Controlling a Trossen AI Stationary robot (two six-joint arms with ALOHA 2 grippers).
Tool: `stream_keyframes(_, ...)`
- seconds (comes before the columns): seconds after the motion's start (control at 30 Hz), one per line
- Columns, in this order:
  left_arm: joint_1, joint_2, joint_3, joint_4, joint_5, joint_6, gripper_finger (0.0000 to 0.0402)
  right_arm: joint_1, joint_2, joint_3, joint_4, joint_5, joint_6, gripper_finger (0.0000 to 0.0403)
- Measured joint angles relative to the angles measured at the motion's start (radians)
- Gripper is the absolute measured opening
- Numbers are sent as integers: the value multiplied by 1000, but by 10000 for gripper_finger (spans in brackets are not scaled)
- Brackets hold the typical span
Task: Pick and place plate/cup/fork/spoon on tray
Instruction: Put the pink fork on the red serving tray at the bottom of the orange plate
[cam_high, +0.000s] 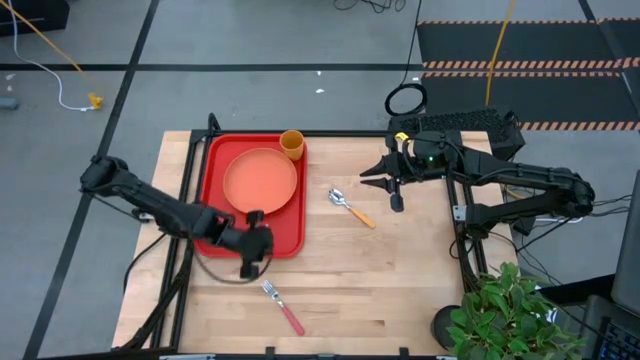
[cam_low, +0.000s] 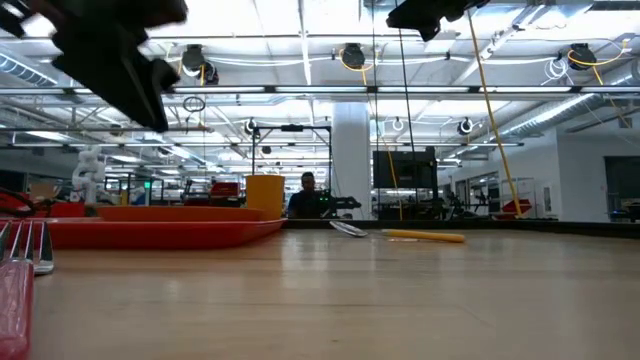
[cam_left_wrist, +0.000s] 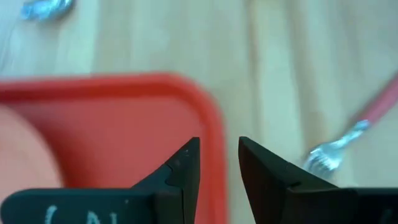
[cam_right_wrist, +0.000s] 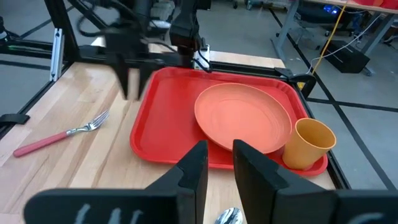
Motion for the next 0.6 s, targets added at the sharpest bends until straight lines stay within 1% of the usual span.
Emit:
stream_keyframes(0.17, -126, 0, 0, 115, -67, 3, 113, 0, 2, -41, 81, 0, 28, 66)
stream_keyframes(0.3, -201, 12, 0, 163, -113, -7, 113, 0, 9, -50, 140, -2, 89, 66)
stream_keyframes(0.43, -261, 51, 0, 193, -133, -32, 113, 2, 8, -50, 170, -2, 155, 66)
stream_keyframes(0.6, -306, 109, 0, 242, -133, -50, 113, 25, 10, -50, 166, 0, 196, 66)
